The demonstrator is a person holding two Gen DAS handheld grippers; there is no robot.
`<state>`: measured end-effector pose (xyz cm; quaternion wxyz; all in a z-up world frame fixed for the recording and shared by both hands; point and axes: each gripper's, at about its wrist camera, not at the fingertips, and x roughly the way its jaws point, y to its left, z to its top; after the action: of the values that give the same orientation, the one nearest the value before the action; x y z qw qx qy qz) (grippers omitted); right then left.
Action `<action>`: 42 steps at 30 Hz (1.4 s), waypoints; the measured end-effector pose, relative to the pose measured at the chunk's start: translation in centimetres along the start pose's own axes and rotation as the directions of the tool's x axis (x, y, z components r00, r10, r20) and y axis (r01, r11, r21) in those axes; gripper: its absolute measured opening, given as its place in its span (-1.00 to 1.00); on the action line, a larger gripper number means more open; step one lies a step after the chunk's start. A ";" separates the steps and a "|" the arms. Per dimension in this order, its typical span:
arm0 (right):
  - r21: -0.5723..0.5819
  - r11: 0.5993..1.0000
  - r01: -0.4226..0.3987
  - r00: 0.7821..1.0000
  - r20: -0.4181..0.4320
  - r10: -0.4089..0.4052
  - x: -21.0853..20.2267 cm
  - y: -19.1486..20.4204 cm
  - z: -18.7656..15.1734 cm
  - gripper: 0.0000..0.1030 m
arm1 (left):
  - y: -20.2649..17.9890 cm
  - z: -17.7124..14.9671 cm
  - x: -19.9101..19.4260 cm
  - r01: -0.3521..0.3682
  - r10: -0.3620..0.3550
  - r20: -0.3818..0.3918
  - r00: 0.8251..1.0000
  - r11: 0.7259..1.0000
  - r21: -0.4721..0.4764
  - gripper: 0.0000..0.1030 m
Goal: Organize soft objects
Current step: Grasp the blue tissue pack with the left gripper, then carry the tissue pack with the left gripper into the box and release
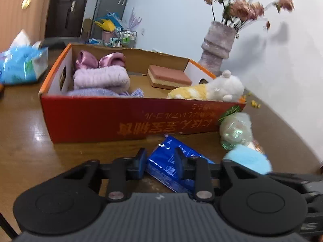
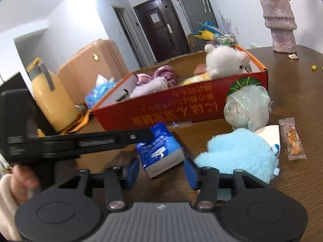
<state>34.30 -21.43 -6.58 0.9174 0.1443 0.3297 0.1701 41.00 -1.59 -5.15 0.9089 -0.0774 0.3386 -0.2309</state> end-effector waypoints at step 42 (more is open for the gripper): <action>0.089 0.988 -0.124 0.990 -0.061 0.130 -4.8 0.2 -4.9 -0.46 | -1.7 -9.2 -10.1 0.032 -0.032 0.002 0.999 0.961 -0.273 -0.53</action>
<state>27.63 -22.49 -7.47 0.8861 0.1982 0.3573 0.2186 27.72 1.82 -5.77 0.8852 -0.2071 0.3671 -0.1968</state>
